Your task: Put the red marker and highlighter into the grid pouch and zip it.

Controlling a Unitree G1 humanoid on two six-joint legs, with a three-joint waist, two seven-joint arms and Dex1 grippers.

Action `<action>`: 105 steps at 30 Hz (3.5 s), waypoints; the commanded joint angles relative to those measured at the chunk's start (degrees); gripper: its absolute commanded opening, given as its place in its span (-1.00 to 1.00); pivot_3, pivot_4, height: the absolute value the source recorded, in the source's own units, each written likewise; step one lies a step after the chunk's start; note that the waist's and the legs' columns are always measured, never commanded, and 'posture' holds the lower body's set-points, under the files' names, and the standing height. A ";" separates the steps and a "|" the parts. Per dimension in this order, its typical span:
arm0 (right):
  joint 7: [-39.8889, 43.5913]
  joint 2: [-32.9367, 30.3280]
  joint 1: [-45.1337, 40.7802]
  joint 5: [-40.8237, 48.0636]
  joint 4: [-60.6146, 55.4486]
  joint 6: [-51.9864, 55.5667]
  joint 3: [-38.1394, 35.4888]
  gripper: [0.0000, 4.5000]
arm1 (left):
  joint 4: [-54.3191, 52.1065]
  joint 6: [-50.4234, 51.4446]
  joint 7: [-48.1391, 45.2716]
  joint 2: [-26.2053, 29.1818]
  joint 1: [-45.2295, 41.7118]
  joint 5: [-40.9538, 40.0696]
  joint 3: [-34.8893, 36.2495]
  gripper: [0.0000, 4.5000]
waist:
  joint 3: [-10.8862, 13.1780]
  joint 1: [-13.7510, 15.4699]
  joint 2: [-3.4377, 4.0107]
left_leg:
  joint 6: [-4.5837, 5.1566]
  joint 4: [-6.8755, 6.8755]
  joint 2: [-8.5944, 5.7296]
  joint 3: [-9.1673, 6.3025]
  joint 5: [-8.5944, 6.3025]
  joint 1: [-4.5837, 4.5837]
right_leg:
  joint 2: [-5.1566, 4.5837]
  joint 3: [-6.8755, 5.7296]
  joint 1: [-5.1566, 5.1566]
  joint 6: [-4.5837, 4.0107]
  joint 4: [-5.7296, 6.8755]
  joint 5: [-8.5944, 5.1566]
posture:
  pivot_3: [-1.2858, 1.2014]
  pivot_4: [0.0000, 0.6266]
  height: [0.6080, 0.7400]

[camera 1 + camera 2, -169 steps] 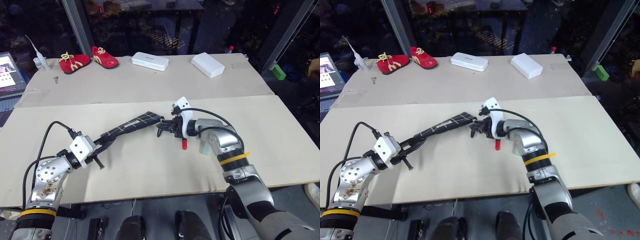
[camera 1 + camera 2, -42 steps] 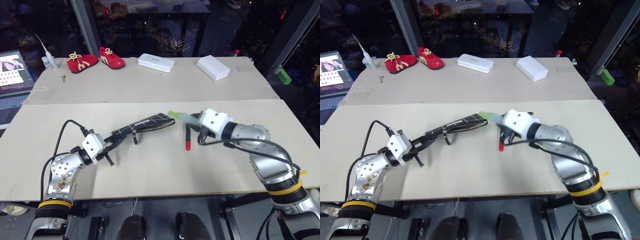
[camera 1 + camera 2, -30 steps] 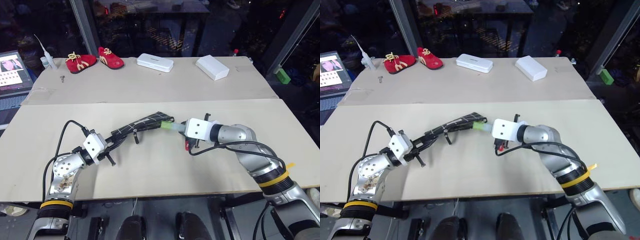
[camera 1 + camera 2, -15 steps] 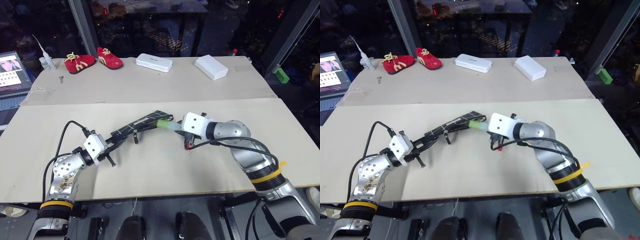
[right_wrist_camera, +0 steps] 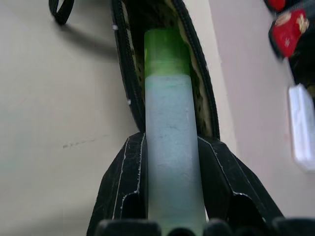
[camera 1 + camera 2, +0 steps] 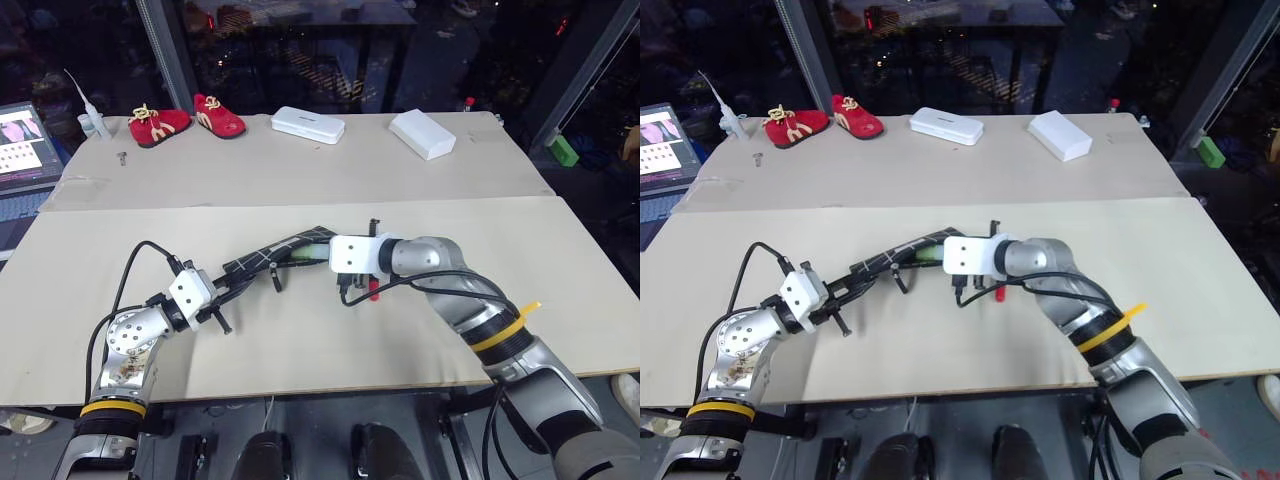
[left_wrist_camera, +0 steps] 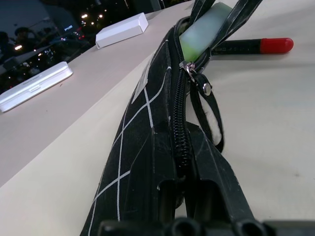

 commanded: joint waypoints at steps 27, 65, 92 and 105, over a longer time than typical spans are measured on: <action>10.34 1.63 -0.40 26.19 3.61 -3.68 -16.08 0.98 | -1.98 0.52 0.95 -0.91 -1.59 -1.15 0.86 -1.00 | 0.01 0.22 0.02 | -0.03 -0.02 0.03 0.02 0.02 -0.02 | -0.01 0.01 -0.01 -0.01 0.01 0.01 | 0.03 -0.52 1.00; -22.89 5.72 15.92 28.57 -8.30 48.30 -22.67 -0.25 | -2.69 -0.19 2.56 -0.66 0.07 -0.69 1.19 -1.00 | 0.00 0.10 0.00 | 0.07 -0.01 0.02 -0.17 -0.05 0.18 | -0.02 0.04 0.18 -0.07 -0.02 0.07 | 0.03 -0.52 1.00; 3.38 -15.40 11.25 18.51 -14.66 -5.75 -16.52 -0.74 | -0.44 -1.01 1.25 -0.99 -1.73 -0.85 0.48 -1.00 | 0.09 0.03 0.04 | 0.10 0.02 -0.05 -0.05 -0.10 -0.10 | -0.10 0.11 -0.08 0.09 -0.15 0.00 | 0.03 -0.52 1.00; 1.00 -10.41 6.73 7.01 -3.86 -17.15 -10.40 -0.74 | -3.15 -0.22 0.93 -1.72 -0.83 -0.91 -0.95 -1.00 | 0.09 0.22 0.03 | 0.06 0.05 -0.02 0.09 -0.08 -0.03 | -0.03 0.11 -0.06 0.05 -0.06 0.01 | 0.03 -0.52 1.00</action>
